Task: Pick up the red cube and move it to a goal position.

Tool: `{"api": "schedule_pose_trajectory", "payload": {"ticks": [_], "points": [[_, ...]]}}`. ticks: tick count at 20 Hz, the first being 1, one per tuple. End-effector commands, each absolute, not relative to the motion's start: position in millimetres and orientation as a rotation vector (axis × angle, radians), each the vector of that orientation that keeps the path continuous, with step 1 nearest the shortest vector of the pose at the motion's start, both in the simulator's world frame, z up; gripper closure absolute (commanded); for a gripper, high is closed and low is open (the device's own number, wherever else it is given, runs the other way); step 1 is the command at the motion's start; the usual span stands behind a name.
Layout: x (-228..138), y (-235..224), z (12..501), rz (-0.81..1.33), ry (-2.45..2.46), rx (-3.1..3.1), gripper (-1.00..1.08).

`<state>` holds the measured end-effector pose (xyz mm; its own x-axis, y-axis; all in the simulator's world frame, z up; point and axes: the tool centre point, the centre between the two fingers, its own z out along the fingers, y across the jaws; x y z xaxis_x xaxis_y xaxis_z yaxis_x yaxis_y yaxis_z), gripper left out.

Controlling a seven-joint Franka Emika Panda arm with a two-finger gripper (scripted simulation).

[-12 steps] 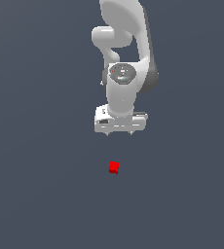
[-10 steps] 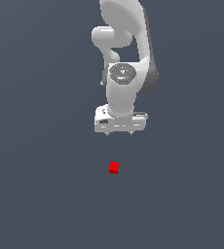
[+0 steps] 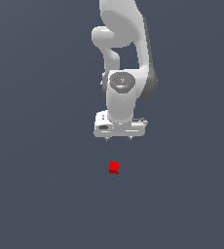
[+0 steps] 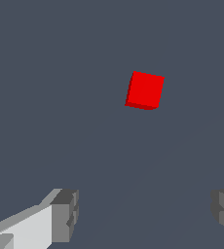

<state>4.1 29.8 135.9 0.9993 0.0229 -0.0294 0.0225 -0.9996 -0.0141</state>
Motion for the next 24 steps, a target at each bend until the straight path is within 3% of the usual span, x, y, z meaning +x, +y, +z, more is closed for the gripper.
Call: {"api": "schedule_pose_trajectory", "payload": {"ticks": [1, 15, 24], "points": [[10.8, 28.9, 125.7, 0.043, -0.011, -3.129, -0.92], [69.2, 16.9, 47.6, 0.012, 0.191, -3.133, -0.92], [89.9, 10.6, 22.9, 0.001, 0.259, -3.131, -0.92]]}}
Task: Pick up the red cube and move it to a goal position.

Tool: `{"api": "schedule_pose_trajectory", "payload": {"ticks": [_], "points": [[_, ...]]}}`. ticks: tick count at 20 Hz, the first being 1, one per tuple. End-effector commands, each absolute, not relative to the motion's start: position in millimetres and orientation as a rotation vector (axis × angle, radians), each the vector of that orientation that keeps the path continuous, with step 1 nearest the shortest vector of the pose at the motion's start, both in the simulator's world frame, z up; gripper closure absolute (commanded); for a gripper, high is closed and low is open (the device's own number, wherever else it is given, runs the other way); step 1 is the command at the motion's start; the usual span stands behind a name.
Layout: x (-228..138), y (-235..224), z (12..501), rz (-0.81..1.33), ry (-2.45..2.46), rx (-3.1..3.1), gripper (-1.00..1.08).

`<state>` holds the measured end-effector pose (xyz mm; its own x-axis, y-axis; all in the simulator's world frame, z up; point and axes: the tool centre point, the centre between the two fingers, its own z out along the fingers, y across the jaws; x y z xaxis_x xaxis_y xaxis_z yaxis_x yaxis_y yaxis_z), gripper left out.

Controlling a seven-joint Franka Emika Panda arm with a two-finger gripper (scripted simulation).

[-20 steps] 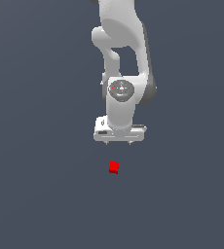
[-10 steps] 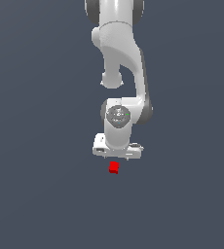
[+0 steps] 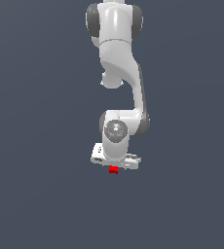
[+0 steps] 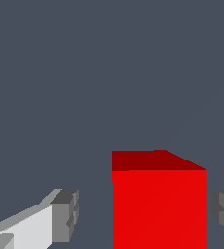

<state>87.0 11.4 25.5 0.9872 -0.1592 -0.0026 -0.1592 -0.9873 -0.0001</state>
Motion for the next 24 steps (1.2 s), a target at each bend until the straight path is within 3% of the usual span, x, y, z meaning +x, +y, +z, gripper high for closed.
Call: {"api": "schedule_pose_trajectory", "payload": {"ticks": [1, 8, 9, 24], "points": [[91.0, 10.3, 21.7, 0.001, 0.263, -3.131, -0.92], [93.3, 9.3, 20.0, 0.0, 0.27, -3.13, -0.92], [93.3, 9.3, 20.0, 0.0, 0.27, -3.13, 1.08], [92.9, 9.0, 27.4, 0.0, 0.27, -3.13, 1.08]]}}
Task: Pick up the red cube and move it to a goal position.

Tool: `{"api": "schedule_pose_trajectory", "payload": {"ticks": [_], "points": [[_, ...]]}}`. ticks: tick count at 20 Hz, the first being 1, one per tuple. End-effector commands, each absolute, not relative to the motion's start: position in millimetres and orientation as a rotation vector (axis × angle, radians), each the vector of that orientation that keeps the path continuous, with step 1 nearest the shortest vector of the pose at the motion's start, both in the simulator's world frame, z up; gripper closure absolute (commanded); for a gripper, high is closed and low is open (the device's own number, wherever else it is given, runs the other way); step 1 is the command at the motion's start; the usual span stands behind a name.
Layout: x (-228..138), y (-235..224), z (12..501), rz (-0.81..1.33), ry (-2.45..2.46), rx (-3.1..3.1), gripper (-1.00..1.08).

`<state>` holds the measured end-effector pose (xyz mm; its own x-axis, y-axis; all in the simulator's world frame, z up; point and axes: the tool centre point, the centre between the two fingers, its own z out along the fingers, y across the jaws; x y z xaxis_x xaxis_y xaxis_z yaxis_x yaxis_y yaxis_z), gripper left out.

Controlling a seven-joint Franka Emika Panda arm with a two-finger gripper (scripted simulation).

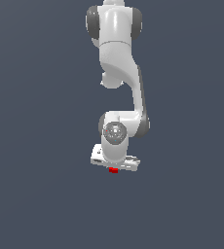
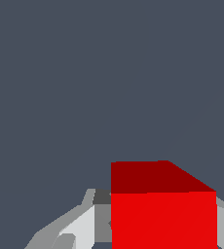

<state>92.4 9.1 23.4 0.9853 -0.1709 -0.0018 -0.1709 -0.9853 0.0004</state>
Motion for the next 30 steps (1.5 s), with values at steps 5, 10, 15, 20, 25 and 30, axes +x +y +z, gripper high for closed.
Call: {"api": "schedule_pose_trajectory", "payload": {"ticks": [5, 10, 15, 20, 25, 30], "points": [[92.1, 7.9, 50.1, 0.0, -0.27, 3.13, 1.08], [90.6, 6.1, 90.1, 0.0, -0.27, 3.13, 1.08], [88.8, 3.6, 145.0, 0.0, -0.27, 3.13, 1.08], [87.2, 0.8, 203.6, 0.0, -0.27, 3.13, 1.08], [86.0, -1.8, 260.8, 0.0, -0.27, 3.13, 1.08], [85.4, -4.4, 315.8, 0.0, -0.27, 3.13, 1.08]]}}
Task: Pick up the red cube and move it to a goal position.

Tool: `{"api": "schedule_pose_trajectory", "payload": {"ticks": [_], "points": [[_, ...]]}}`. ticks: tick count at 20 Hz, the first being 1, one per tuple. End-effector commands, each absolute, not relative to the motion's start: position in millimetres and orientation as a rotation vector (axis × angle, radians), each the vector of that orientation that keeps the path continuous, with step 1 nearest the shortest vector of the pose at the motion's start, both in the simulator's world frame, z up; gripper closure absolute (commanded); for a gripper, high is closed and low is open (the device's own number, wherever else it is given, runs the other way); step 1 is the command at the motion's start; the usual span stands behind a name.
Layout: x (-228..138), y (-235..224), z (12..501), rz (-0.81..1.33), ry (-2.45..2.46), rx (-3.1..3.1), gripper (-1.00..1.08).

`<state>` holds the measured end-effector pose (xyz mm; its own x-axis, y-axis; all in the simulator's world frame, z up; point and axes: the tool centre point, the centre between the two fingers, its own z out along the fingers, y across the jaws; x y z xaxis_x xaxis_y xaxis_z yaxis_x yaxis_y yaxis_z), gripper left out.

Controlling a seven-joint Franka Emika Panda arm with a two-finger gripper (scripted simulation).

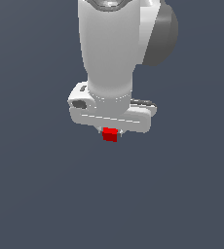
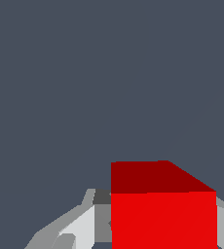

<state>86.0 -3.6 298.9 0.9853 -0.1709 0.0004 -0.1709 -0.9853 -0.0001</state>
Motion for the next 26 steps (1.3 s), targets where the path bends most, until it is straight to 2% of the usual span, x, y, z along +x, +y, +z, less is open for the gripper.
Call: {"api": "schedule_pose_trajectory", "payload": {"ticks": [1, 12, 26], "points": [[85.3, -4.9, 326.4, 0.0, 0.27, -3.13, 1.08], [86.2, -9.5, 421.5, 0.0, 0.27, -3.13, 1.08], [88.8, -12.2, 478.8, 0.0, 0.27, -3.13, 1.08]]}}
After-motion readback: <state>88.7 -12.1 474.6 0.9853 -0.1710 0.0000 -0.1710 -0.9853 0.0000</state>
